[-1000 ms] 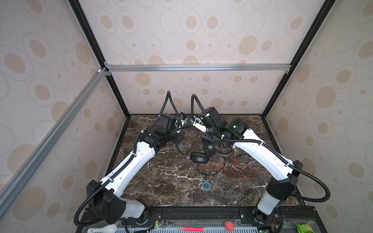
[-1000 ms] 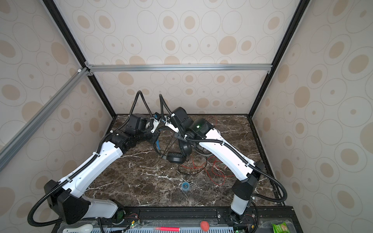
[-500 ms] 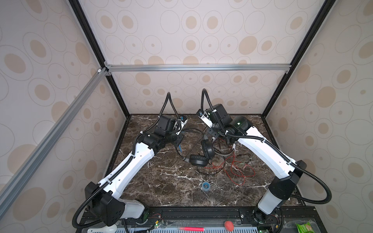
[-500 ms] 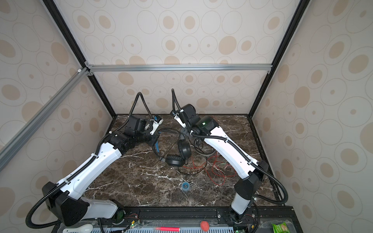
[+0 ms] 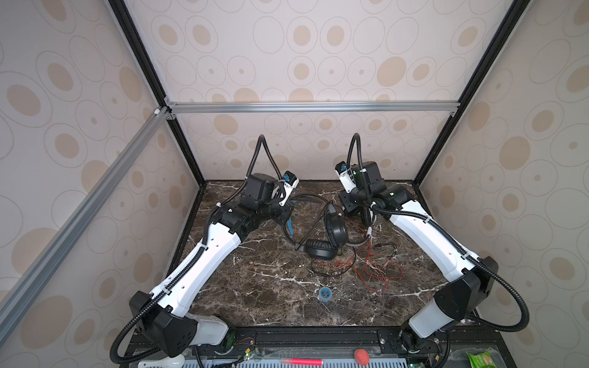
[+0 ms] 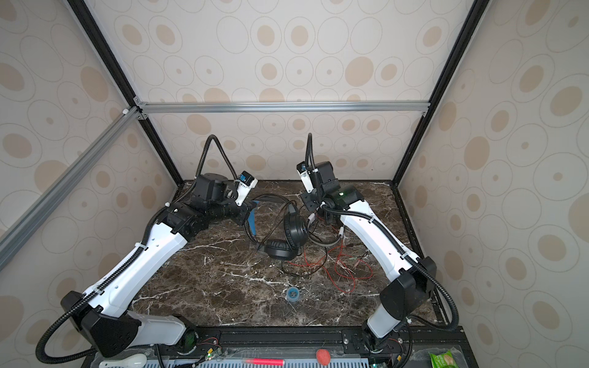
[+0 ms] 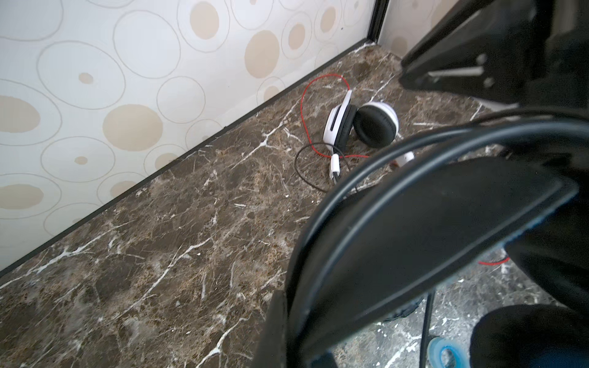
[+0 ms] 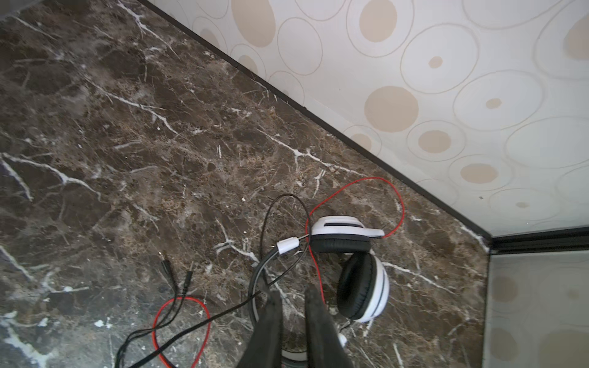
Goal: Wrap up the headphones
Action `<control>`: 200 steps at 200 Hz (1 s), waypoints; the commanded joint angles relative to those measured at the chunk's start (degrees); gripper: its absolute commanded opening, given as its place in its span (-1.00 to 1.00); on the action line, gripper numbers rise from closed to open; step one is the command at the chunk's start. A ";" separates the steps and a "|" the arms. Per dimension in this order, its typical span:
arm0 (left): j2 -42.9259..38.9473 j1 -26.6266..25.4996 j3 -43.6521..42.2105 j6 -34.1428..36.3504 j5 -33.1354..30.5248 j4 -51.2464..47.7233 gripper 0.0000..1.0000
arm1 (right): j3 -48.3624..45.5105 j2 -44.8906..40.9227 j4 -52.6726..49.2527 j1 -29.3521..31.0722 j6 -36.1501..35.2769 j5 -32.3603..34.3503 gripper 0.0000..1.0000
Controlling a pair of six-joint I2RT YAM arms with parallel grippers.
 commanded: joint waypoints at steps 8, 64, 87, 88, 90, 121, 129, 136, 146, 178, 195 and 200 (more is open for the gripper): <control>-1.06 -0.37 8.11 -4.59 3.40 1.81 -1.00 | -5.70 -5.27 8.50 -1.87 4.07 -10.14 -0.55; 0.79 -0.34 14.76 -9.01 6.04 2.09 -1.00 | -27.64 -20.75 24.41 -9.16 8.21 -23.56 0.16; 2.46 -0.28 18.25 -9.75 7.25 2.23 -1.00 | -36.98 -27.01 30.82 -10.10 7.30 -28.71 0.34; 2.48 -0.28 18.43 -9.82 7.31 2.22 -1.00 | -37.30 -27.16 30.97 -10.08 7.42 -28.78 0.34; 2.73 -0.26 18.81 -9.89 7.41 2.20 -1.00 | -37.78 -27.44 31.13 -10.14 7.45 -28.93 0.34; 3.70 -0.22 20.90 -11.98 8.94 2.48 -1.00 | -41.80 -29.56 32.99 -10.25 7.19 -33.75 0.39; 3.65 -0.27 20.98 -12.46 9.25 2.70 -1.00 | -42.09 -29.68 33.57 -10.18 7.37 -33.28 0.43; 3.65 -0.28 21.15 -12.67 9.46 2.66 -1.00 | -42.04 -29.36 33.70 -10.16 7.69 -31.70 0.45; 3.55 -0.23 21.25 -12.96 9.78 2.62 -1.00 | -41.92 -28.81 34.69 -10.17 8.01 -29.22 0.52; 3.09 -0.28 20.80 -14.48 10.66 4.05 -1.00 | -40.45 -23.36 40.93 -10.18 8.44 -29.19 0.62; 2.90 -0.28 21.06 -14.94 10.79 4.33 -1.00 | -39.00 -19.48 44.72 -10.17 9.24 -29.54 0.63; 2.91 -0.27 21.16 -15.09 10.79 4.45 -1.00 | -38.38 -18.47 45.74 -10.20 9.51 -30.11 0.63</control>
